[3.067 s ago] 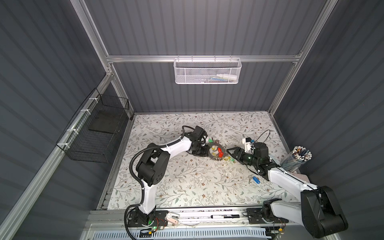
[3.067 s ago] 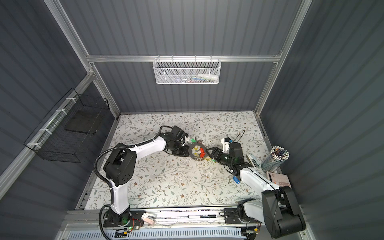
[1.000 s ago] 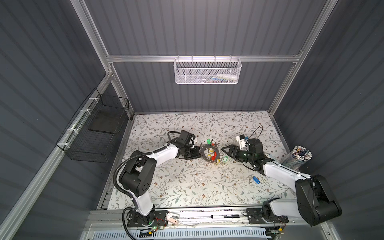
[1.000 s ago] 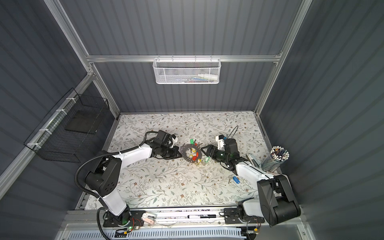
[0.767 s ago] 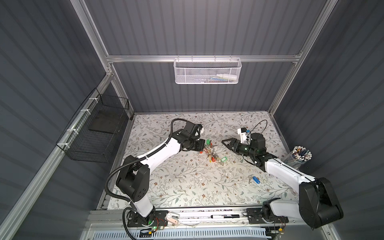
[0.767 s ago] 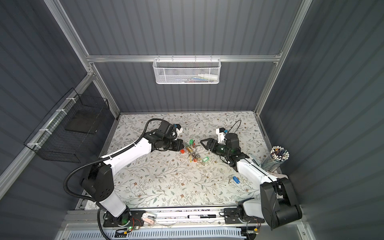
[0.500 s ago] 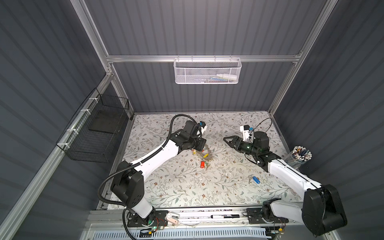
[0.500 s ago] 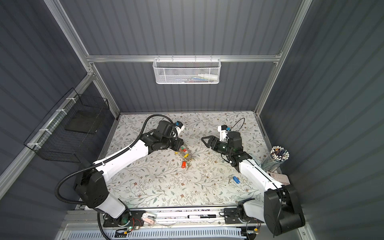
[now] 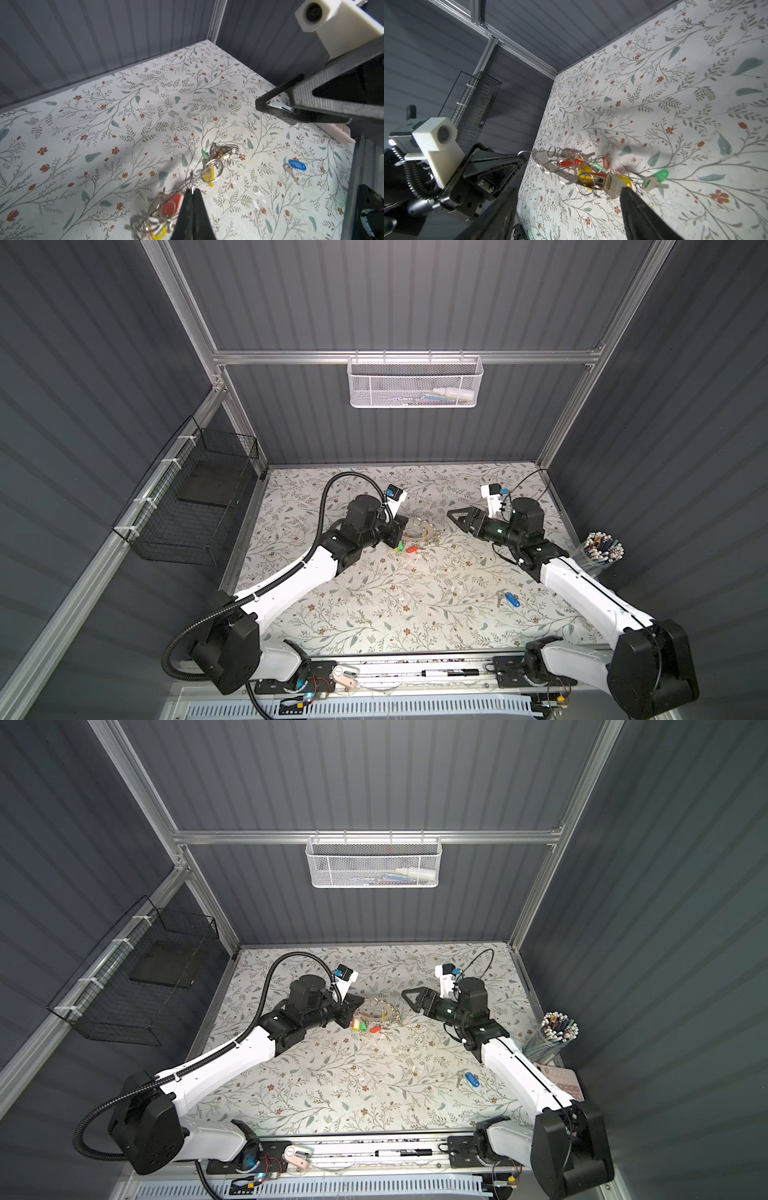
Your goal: Put the keys on the keyring
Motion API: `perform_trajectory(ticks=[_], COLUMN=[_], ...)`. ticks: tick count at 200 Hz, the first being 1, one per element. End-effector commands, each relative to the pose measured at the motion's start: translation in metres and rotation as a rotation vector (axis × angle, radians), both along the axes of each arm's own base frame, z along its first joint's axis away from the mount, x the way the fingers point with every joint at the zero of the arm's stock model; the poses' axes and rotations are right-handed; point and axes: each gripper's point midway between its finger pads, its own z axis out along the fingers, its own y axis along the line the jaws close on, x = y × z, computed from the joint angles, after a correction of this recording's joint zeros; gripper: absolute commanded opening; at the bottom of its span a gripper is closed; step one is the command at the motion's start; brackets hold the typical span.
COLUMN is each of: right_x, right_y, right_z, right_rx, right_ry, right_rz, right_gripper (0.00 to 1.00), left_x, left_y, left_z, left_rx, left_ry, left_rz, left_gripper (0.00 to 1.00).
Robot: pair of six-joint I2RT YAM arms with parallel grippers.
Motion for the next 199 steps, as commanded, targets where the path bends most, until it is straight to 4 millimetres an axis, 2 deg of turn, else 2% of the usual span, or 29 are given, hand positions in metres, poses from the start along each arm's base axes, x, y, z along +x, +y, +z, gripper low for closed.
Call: perform_trajectory(ticks=[1, 50, 81, 108, 127, 167, 199], right_x=[0.0, -0.007, 0.002, 0.008, 0.005, -0.002, -0.018], right_y=[0.004, 0.017, 0.021, 0.028, 0.034, 0.046, 0.062], right_z=[0.015, 0.018, 0.017, 0.028, 0.034, 0.028, 0.03], right_rx=[-0.001, -0.035, -0.039, 0.001, 0.012, 0.006, 0.027], right_ry=[-0.038, -0.078, -0.098, -0.135, -0.161, -0.16, -0.188], right_rz=[0.034, 0.101, 0.11, 0.14, 0.168, 0.212, 0.276], right_gripper=[0.79, 0.76, 0.76, 0.76, 0.77, 0.78, 0.77], left_x=[0.005, 0.004, -0.005, -0.005, -0.002, 0.001, 0.007], left_y=[-0.007, -0.016, -0.018, -0.015, -0.014, -0.021, -0.022], left_z=[0.055, 0.063, 0.072, 0.077, 0.079, 0.087, 0.089], left_rx=[-0.135, -0.12, -0.14, -0.118, -0.094, -0.082, -0.053], left_ry=[-0.164, -0.113, -0.102, -0.094, -0.077, -0.024, 0.014], left_rz=[-0.008, -0.049, -0.083, -0.076, -0.061, -0.07, -0.051], left_gripper=[0.0, 0.0, 0.0, 0.0, 0.0, 0.0, 0.0])
